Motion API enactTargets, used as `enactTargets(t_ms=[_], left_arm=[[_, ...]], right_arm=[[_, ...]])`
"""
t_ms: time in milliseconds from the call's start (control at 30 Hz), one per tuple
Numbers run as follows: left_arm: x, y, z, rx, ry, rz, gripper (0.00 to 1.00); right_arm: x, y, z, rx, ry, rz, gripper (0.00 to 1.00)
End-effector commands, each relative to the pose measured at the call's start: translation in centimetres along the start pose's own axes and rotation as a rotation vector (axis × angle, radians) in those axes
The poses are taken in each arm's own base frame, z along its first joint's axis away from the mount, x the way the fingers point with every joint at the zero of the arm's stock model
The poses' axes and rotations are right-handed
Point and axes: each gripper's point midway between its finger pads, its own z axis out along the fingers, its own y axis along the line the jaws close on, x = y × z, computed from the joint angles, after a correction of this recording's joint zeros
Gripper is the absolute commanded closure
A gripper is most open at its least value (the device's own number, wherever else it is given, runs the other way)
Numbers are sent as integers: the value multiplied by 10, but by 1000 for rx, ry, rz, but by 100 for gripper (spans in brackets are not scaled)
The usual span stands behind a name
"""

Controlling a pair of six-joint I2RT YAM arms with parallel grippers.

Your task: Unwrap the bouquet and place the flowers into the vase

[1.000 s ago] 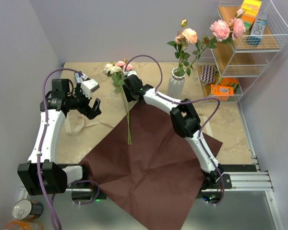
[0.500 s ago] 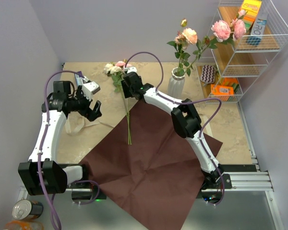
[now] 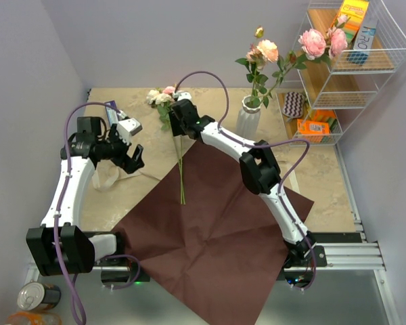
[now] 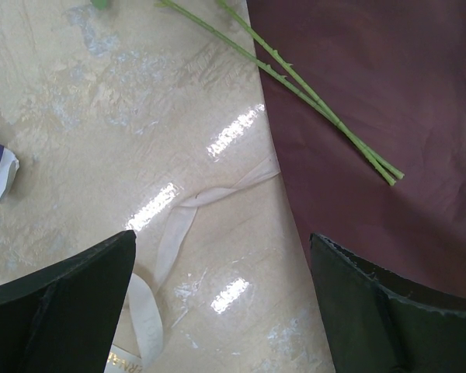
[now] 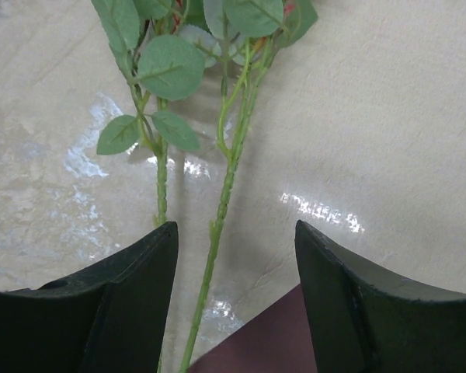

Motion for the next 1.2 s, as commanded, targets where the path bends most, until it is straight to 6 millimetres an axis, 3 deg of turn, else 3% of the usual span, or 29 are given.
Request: enactTargets(t_ms=[0, 367, 500, 667, 733, 800, 833, 933, 1000, 1067, 1100, 1167], left_arm=[[-24, 5, -9, -10, -69, 45, 3], [-30, 6, -10, -18, -93, 30, 4], [-29, 5, -9, -8, -85, 24, 3], [-25, 4, -13, -16, -68, 35, 3], [-26, 2, -15, -22, -76, 40, 3], [-26, 2, -15, -24, -79, 40, 2], [-25, 2, -15, -28, -77, 39, 2], [-25, 4, -15, -34, -72, 36, 1], [-25, 4, -15, -35, -70, 40, 1], [-26, 4, -15, -33, -75, 43, 1], [-27, 5, -15, -32, -76, 46, 1], [-29, 4, -15, -26, -82, 39, 1]], right_arm=[[5, 4, 7, -12, 22, 20, 36], [36, -3, 19, 18, 94, 10, 48], [41, 1, 21, 8, 111, 10, 72], [47, -1, 24, 11, 127, -5, 81], [41, -2, 21, 13, 105, -2, 90], [30, -5, 16, 28, 77, 3, 100], [23, -5, 12, 30, 63, -1, 100], [-20, -7, -12, 30, -15, 21, 100], [-59, -8, -37, 19, -95, 41, 100], [-85, -10, -56, 14, -152, 40, 100], [-108, -11, -75, 13, -205, 53, 100], [-128, -15, -93, 13, -252, 58, 100]])
